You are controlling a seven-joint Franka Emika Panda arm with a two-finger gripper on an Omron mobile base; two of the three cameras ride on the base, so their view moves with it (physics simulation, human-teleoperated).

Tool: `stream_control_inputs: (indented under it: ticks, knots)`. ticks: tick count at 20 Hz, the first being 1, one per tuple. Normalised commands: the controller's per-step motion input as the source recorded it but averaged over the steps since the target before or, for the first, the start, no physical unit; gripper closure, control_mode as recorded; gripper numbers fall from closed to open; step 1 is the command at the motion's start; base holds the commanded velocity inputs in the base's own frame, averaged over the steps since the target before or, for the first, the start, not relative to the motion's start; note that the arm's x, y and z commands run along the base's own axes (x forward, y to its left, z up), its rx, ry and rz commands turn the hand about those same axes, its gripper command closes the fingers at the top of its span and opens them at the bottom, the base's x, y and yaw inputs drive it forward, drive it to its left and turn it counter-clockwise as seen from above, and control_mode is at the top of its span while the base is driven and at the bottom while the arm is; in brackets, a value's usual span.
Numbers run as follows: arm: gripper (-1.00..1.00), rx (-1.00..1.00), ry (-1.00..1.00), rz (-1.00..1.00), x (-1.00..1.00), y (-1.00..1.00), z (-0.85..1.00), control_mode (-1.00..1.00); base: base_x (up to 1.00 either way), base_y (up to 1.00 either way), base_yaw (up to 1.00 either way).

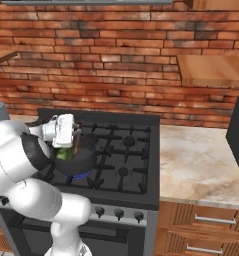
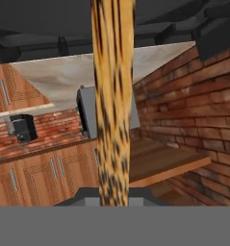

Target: Put the avocado and broccoli in the pot. Retrieve the spatula and lightly stir the vegetables in the pot.

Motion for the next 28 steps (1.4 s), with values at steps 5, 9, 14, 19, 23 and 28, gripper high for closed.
stream_control_inputs:
  ticks: [5,9,14,19,23,28]
  knots:
    - [1.0,0.01,-0.01,0.04,0.09,-0.07,0.04,-1.0,0.0,0.0,0.0]
    - [1.0,0.0,-0.05,0.0,0.36,-0.23,0.09,-1.0,0.0,0.0,0.0]
    - [1.0,0.06,-0.02,0.01,0.01,-0.06,0.34,-1.0,0.0,0.0,0.0]
    - [1.0,0.16,0.01,0.07,-0.03,0.0,0.09,-1.0,0.0,0.0,0.0]
    - [1.0,0.22,0.0,0.07,0.0,0.0,0.03,-1.0,0.0,0.0,0.0]
    - [1.0,0.14,0.0,0.05,0.1,0.0,0.01,-1.0,0.0,0.0,0.0]
